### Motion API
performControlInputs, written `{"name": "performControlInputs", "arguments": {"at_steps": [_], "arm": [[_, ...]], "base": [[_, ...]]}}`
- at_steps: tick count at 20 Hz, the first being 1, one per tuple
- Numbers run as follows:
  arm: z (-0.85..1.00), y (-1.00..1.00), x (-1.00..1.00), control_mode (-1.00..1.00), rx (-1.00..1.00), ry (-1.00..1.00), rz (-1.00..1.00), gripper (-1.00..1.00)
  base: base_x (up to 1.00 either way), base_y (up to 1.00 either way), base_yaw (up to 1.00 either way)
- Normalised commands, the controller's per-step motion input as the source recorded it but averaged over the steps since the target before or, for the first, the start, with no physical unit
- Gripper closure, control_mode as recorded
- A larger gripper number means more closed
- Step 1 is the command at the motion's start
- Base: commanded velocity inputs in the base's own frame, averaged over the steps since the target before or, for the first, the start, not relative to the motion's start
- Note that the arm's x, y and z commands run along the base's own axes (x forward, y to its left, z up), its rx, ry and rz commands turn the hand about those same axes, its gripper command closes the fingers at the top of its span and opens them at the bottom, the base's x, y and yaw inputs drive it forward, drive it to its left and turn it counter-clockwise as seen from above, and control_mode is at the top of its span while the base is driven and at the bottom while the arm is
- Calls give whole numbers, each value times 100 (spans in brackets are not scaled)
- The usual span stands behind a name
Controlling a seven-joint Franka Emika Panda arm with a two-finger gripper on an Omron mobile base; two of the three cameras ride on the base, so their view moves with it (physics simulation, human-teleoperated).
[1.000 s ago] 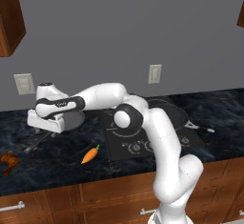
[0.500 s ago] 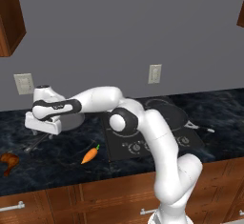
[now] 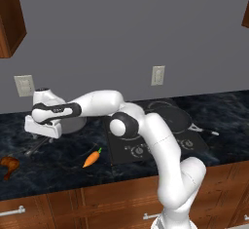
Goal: Place both pans onto different burners. Then place the carrot and the chicken drumstick on different pans.
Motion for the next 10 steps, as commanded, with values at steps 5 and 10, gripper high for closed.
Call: {"name": "performControlInputs", "arguments": {"at_steps": [5, 10], "arm": [[-14, 0, 0, -100, 0, 0, 0, -100], [-15, 0, 0, -100, 0, 0, 0, -100]], "base": [[0, 0, 0], [0, 0, 0]]}}
